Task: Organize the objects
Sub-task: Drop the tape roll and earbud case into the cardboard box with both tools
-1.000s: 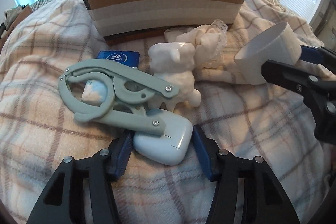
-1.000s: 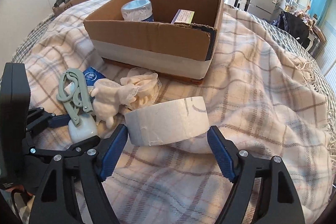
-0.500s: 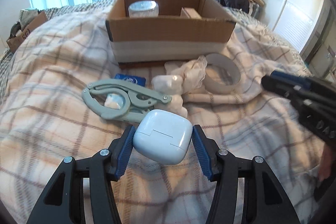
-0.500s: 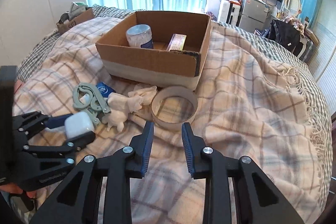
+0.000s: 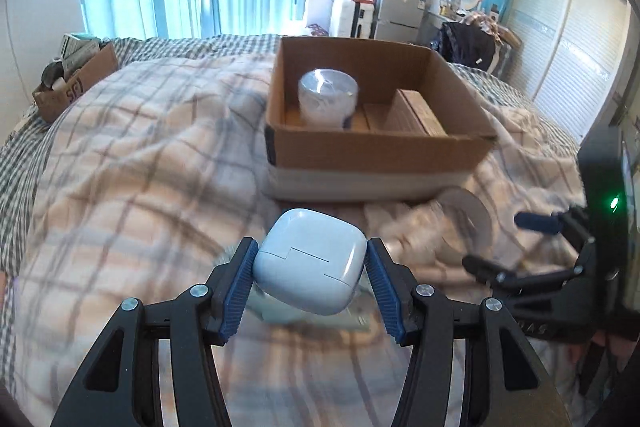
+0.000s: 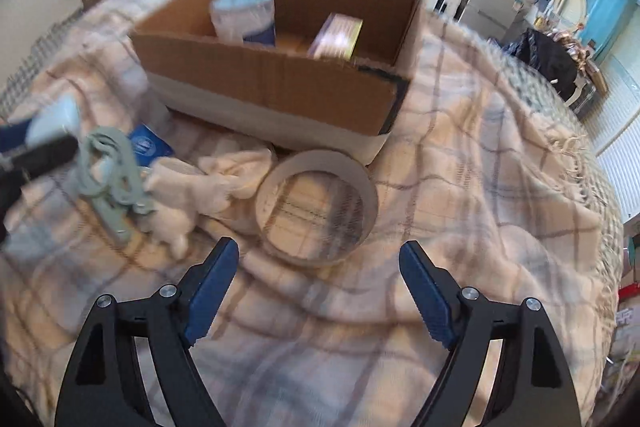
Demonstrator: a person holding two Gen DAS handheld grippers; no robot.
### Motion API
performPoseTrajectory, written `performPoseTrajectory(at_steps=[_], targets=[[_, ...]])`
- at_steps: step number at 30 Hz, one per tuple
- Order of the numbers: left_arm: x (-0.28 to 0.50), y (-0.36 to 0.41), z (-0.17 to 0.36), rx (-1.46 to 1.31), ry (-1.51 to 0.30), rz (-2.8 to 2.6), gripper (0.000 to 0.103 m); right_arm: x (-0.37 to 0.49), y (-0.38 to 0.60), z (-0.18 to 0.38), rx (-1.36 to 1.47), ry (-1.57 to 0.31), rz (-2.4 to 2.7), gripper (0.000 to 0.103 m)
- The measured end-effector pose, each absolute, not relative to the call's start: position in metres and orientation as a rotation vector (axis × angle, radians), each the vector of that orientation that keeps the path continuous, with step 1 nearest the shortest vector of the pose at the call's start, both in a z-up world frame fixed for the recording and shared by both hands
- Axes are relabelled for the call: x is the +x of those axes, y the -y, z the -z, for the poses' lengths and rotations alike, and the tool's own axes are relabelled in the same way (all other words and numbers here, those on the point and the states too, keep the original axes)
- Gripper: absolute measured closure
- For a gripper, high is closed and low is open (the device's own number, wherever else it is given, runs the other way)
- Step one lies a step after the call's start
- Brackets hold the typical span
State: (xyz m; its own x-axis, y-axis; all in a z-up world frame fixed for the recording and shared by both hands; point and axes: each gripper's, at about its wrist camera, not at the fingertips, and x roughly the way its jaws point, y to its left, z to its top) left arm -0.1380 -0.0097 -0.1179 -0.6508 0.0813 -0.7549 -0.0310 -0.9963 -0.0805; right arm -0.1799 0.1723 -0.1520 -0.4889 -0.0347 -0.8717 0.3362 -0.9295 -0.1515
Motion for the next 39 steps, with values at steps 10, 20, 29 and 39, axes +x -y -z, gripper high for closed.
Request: performPoseTrajectory(at_steps=[10,20,29,39], targets=[[-0.172,0.019,0.14,-1.334,0.109,-2.767,0.046,-0.218,-0.167,0.185,1.549,-0.494,2.416,0.017],[-0.156,0.014,0.126,-1.292,0.102,-2.779,0.046,-0.184,-0.178,0.143,1.387,-0.48,2.519,0.02],[-0.136,0.006,0.047,-1.076,0.104,-2.823,0.046,-0.137,-0.162,0.021,1.054,-0.455,2.624,0.02],[-0.172,0.005,-0.012,-0.926,0.087,-2.869,0.046,-0.143,-0.149,-0.072,0.763,-0.393,2.673,0.02]])
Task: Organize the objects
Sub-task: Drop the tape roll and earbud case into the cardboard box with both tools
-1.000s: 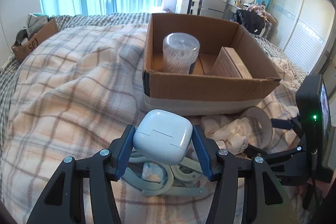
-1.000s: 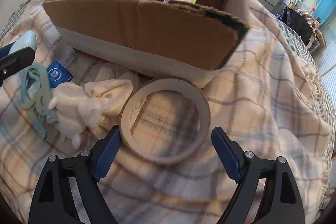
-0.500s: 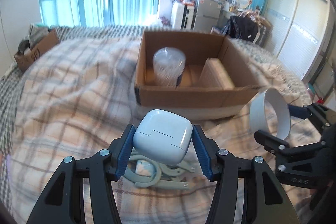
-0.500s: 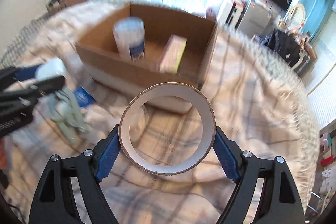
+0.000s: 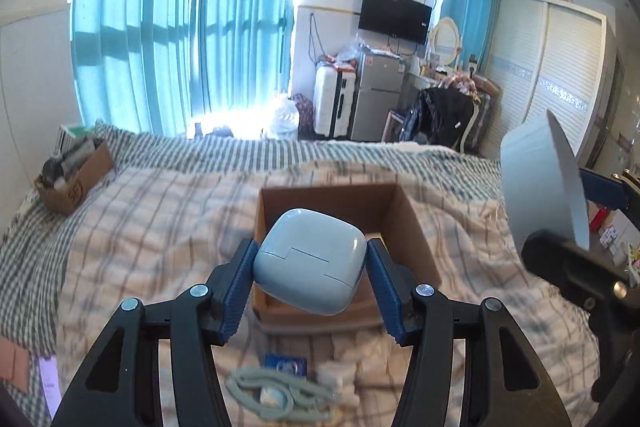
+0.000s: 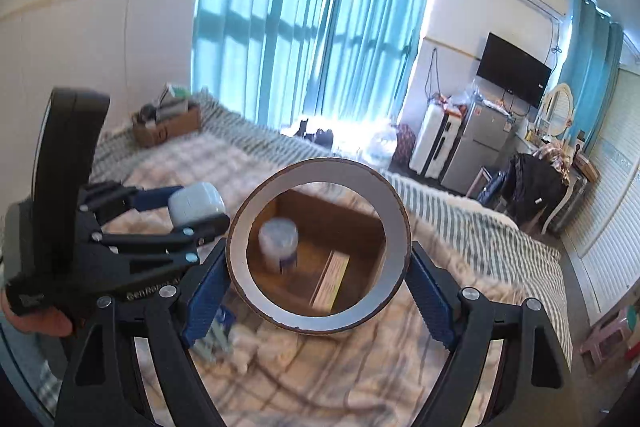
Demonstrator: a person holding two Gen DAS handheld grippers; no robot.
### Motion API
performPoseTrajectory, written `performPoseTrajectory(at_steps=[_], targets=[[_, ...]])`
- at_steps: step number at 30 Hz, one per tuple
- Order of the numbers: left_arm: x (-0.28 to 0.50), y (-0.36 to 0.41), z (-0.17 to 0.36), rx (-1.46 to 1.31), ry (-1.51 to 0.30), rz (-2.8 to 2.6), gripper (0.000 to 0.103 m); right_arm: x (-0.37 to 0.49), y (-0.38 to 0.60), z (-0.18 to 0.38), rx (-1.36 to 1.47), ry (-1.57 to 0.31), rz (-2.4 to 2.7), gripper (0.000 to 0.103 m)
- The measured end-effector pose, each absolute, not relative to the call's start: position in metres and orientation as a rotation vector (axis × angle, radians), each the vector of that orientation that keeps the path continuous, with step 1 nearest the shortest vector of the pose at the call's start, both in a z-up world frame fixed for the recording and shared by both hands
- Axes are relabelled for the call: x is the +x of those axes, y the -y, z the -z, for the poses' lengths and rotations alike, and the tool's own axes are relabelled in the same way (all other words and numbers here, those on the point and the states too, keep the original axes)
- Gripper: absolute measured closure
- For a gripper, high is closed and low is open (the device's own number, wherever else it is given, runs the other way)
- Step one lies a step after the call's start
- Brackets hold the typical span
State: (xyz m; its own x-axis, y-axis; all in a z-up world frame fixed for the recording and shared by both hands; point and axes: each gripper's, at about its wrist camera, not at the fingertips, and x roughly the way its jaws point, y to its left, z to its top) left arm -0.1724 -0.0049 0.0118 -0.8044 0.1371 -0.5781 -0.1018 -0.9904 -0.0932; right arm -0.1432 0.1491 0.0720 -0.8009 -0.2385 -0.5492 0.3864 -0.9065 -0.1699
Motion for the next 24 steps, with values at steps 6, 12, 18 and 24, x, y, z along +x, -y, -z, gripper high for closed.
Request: performPoseTrajectory(at_steps=[6,12,18,24], targets=[[-0.221,0.001,-0.01,-0.917,0.061,-2.879,0.046,-0.19,-0.147,-0.076,0.758,-0.355,2.689,0.02],[-0.26,-0.007,0.016,-0.956,0.011,-2.858,0.046,-0.249,-0.146,-0.053,0.802,-0.319,2.685,0.02],[-0.294,-0.015,0.051,-1.041,-0.025,-2.822,0.046,-0.295,-0.146,-0.024,0.852,-0.301,2.676,0.02],[-0.298,-0.017,0.079,-1.073,-0.063,-2.799,0.046,-0.327,-0.151,0.008,0.923,-0.263,2.673,0.02]])
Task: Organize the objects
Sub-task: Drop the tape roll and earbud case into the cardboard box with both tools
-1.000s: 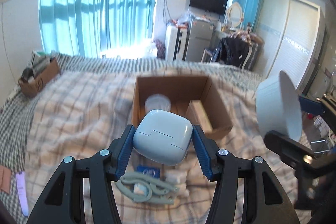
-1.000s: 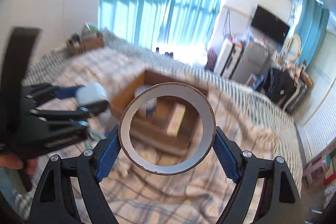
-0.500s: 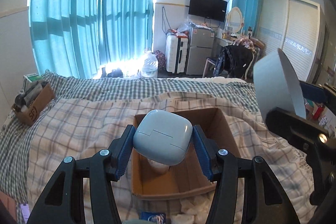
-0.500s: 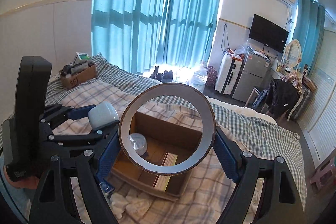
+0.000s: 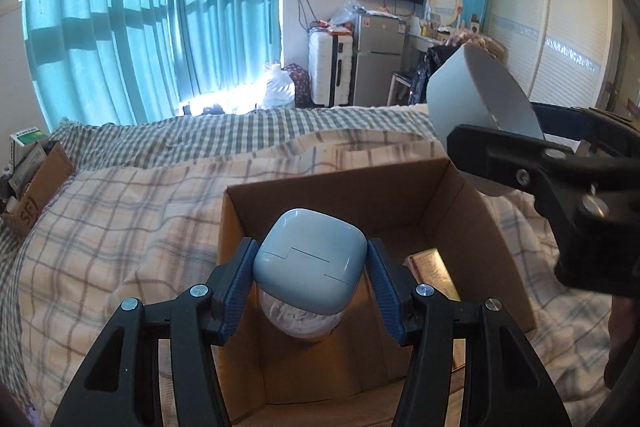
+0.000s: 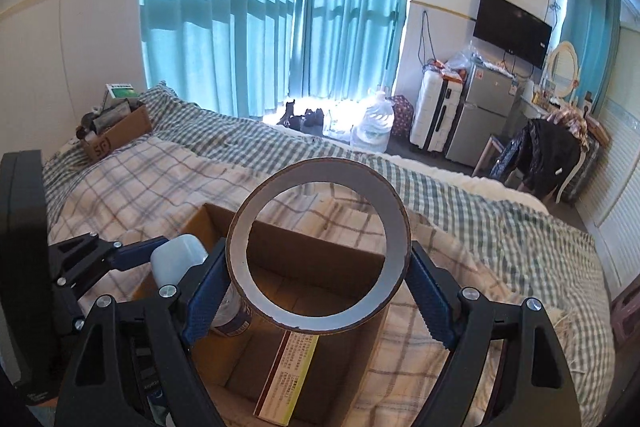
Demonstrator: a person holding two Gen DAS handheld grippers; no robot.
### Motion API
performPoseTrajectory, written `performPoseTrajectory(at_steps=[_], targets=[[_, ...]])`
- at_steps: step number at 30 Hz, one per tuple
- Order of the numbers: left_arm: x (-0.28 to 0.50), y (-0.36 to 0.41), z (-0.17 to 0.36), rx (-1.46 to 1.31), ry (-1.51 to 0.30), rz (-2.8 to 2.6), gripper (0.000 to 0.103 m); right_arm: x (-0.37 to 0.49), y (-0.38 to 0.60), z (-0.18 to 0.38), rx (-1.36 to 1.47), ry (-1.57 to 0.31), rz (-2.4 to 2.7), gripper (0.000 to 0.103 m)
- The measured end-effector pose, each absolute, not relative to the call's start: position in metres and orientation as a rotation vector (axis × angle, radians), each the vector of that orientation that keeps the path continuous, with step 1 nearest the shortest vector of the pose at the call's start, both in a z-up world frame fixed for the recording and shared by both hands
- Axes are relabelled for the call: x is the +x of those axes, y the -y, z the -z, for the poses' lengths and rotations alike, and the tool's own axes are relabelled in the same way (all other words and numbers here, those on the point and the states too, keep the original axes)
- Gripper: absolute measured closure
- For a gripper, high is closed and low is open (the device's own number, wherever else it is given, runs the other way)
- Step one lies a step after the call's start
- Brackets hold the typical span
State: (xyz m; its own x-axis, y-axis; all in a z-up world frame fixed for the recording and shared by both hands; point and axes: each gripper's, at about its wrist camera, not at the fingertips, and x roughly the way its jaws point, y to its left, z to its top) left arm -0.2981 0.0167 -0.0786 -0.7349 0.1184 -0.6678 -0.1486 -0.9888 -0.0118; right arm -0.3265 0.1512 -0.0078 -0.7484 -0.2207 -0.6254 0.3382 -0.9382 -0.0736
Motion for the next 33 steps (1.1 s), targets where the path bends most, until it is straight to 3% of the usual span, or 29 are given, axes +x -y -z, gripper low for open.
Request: performPoseTrajectory(at_steps=[9,11,14,15,22,26,33], targets=[[-0.302,-0.018,0.095,-1.135,-0.05,-2.756,0.045,-0.334,-0.16,0.029,0.965,-0.206,2.671,0.019],[-0.3,-0.018,0.092,-1.141,-0.046,-2.754,0.042,-0.331,-0.166,0.024,0.951,-0.179,2.684,0.012],[-0.289,-0.017,0.078,-1.092,-0.033,-2.793,0.015,-0.319,-0.17,0.011,0.921,-0.153,2.703,0.01],[-0.283,-0.016,0.07,-1.058,-0.021,-2.812,0.013,-0.312,-0.172,0.004,0.908,-0.154,2.71,0.01],[-0.246,-0.01,0.021,-0.993,-0.019,-2.851,0.012,-0.264,-0.175,-0.044,0.841,-0.199,2.754,0.01],[-0.217,-0.004,-0.005,-0.925,-0.036,-2.901,0.001,-0.225,-0.177,-0.074,0.79,-0.228,2.781,0.01],[-0.173,0.011,-0.024,-0.885,-0.032,-2.915,0.001,-0.171,-0.184,-0.092,0.761,-0.221,2.791,0.009]])
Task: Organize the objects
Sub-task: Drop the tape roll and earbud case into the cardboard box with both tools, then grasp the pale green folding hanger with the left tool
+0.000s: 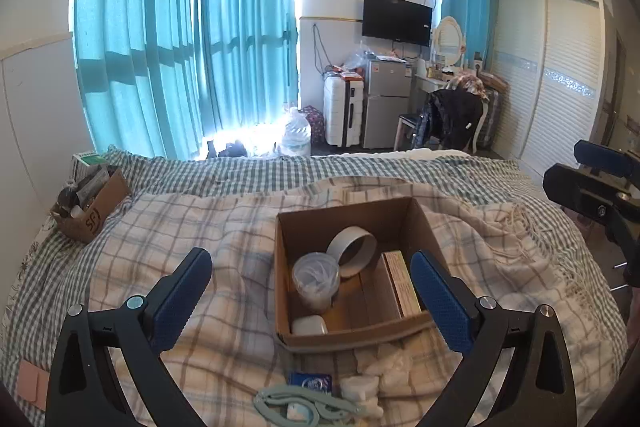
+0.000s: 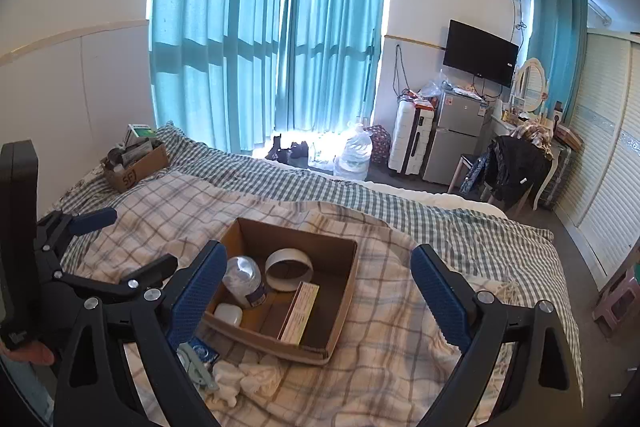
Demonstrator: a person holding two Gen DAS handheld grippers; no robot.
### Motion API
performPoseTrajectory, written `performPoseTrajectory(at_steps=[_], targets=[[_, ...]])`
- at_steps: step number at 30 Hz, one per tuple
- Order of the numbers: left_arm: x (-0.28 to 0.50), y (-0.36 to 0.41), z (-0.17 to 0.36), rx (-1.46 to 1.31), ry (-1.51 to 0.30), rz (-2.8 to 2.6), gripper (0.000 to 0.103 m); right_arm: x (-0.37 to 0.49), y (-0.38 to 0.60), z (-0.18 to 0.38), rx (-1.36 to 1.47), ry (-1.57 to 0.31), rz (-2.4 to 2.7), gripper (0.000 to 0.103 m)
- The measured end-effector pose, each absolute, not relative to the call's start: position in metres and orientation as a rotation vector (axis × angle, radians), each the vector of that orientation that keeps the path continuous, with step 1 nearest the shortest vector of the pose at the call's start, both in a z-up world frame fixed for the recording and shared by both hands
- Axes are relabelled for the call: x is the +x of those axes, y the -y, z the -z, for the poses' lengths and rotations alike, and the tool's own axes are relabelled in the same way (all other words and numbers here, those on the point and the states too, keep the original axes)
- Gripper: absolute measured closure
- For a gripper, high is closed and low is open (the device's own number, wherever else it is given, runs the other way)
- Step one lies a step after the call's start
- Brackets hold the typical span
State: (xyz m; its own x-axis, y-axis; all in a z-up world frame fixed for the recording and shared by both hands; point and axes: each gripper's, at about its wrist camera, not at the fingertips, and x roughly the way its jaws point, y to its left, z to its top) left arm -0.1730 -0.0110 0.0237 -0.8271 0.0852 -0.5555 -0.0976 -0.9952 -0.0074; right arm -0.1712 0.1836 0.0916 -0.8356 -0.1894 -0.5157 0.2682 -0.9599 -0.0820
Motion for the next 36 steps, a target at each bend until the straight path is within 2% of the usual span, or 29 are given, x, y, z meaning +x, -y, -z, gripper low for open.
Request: performPoseTrajectory(at_steps=[10,19,25,27,32,36], targets=[[-0.142,0.012,0.01,-0.911,-0.095,-2.956,0.0,-0.141,-0.195,-0.045,0.799,-0.161,2.777,0.009],[-0.145,0.019,0.078,-1.032,-0.029,-2.993,0.0,-0.158,-0.197,0.05,0.943,-0.149,2.722,0.009],[-0.151,0.023,0.137,-1.265,-0.019,-2.951,0.0,-0.167,-0.198,0.107,1.139,-0.139,2.643,0.009],[-0.154,0.022,0.15,-1.353,-0.024,-2.92,0.0,-0.167,-0.197,0.114,1.159,-0.168,2.638,0.009],[-0.167,0.034,0.184,-1.613,0.093,-2.8,0.0,-0.164,-0.19,0.114,1.148,-0.189,2.631,0.009],[-0.167,0.027,0.189,-1.609,0.071,-2.793,0.0,-0.162,-0.19,0.114,1.156,-0.186,2.628,0.009]])
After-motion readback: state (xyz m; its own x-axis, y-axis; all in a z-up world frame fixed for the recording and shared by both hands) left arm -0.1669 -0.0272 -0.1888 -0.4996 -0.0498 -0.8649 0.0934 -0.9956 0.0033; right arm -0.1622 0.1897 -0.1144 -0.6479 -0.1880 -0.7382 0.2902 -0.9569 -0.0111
